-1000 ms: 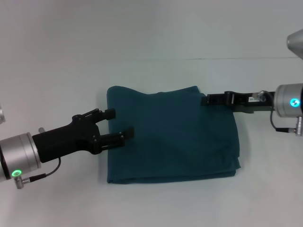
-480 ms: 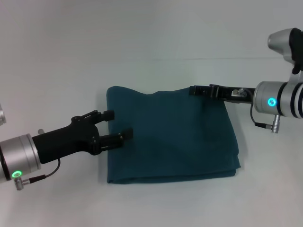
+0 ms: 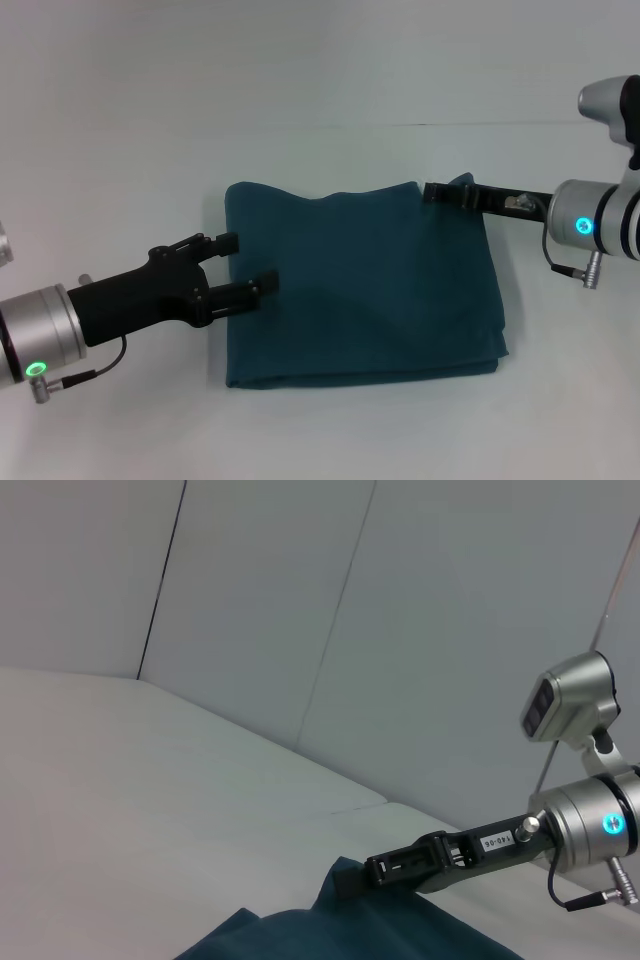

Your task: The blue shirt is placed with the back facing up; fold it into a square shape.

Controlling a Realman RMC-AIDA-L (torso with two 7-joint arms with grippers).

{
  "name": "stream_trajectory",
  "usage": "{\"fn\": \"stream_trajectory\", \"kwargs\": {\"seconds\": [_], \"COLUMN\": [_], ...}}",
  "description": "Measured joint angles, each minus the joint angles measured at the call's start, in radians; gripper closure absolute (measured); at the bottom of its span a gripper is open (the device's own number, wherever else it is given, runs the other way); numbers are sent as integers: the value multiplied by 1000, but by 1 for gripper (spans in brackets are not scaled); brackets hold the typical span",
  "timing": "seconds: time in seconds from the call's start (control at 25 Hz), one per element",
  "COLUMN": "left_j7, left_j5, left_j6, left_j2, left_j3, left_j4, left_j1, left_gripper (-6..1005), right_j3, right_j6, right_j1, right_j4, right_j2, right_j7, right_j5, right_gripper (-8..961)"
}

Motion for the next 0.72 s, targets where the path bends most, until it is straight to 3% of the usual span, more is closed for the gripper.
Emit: {"fn": "stream_trajectory", "kwargs": {"seconds": [0.12, 0.56, 0.72], "left_j7": [0, -5, -12], "left_j5": [0, 0, -3], "left_j6": [-6, -55, -107], "left_j2": [0, -5, -7], "left_j3": [2, 2, -1], "left_j4": [0, 0, -1], "left_j1": [-2, -8, -16], "left_gripper": [114, 113, 113], "right_j3": [1, 7, 7], "right_j6": [1, 3, 10], "right_j1": [-2, -4, -6], "right_j4": [0, 0, -2], "right_j2": [-1, 4, 3], "right_j7": [0, -53, -81], "right_j5": [0, 20, 42], "right_gripper": [335, 570, 736]}}
